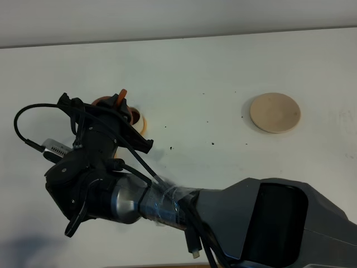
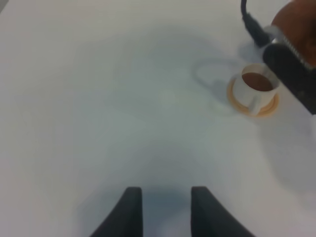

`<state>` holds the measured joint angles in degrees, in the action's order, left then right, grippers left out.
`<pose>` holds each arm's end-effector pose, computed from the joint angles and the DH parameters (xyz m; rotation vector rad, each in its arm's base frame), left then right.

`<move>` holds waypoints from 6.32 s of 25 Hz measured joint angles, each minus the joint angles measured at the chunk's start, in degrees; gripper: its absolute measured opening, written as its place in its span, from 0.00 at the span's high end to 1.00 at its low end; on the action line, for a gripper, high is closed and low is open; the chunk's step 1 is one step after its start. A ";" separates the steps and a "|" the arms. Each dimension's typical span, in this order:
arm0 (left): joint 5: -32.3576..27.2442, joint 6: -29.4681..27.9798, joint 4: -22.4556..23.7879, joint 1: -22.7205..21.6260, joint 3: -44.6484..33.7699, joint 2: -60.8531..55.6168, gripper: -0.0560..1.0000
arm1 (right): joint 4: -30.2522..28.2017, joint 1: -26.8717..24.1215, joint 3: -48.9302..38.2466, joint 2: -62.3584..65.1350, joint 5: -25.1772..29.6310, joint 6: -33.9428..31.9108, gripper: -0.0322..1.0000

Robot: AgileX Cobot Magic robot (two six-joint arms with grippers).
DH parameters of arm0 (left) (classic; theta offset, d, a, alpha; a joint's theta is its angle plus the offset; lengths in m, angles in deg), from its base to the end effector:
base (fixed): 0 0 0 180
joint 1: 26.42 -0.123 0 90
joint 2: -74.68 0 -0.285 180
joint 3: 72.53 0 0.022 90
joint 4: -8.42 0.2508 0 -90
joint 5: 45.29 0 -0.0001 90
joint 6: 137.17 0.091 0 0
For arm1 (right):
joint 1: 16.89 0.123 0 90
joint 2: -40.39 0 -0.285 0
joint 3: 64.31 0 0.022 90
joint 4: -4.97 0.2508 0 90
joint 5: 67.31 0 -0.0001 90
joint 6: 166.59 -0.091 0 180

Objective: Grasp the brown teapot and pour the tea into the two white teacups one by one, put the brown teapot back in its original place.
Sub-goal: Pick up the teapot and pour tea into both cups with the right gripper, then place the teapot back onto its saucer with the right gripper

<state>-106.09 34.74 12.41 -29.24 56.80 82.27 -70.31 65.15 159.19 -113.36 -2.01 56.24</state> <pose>-0.0017 0.0055 0.2672 -0.1992 2.0665 0.0276 0.1522 0.5107 0.1500 -2.2408 0.4407 -1.4430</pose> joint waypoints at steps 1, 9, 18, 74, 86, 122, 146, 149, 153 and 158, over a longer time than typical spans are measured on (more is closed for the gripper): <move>0.00 0.00 0.00 0.00 0.00 0.00 0.68 | -0.05 0.00 0.00 -0.20 0.00 0.00 0.84; 0.00 0.00 0.00 0.00 0.00 0.00 0.68 | -3.82 0.00 0.00 -0.33 0.00 0.00 0.84; 0.00 0.00 0.00 0.00 0.00 0.00 0.68 | -6.33 0.00 0.00 -0.33 1.07 0.00 0.84; 0.00 0.00 0.00 0.00 0.00 0.00 0.68 | 63.71 -10.67 -0.29 15.60 4.61 -45.72 0.83; 0.05 0.00 0.00 0.00 0.00 0.00 0.68 | 68.88 -16.15 -8.14 18.99 4.79 -45.98 0.83; 0.05 0.00 0.00 0.00 0.00 0.00 0.68 | 63.89 -22.63 -9.38 22.08 4.73 -44.74 0.84; 0.05 0.00 0.00 0.00 0.00 0.00 0.68 | 69.82 -46.58 -18.05 27.29 4.65 -46.07 0.84; 0.05 0.00 0.00 0.00 0.00 0.00 0.68 | 70.13 -48.08 -22.68 28.85 4.65 -46.07 0.84; 0.05 0.00 0.00 0.00 0.00 0.00 0.68 | 71.01 -48.85 -29.50 30.38 1.24 -46.07 0.84; 0.05 0.00 0.00 0.00 0.00 0.00 0.68 | 71.54 -48.85 -34.01 30.72 -7.09 -46.07 0.84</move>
<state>-106.04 34.74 12.41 -29.24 56.80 82.27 1.23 16.30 125.18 -82.63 -9.10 10.17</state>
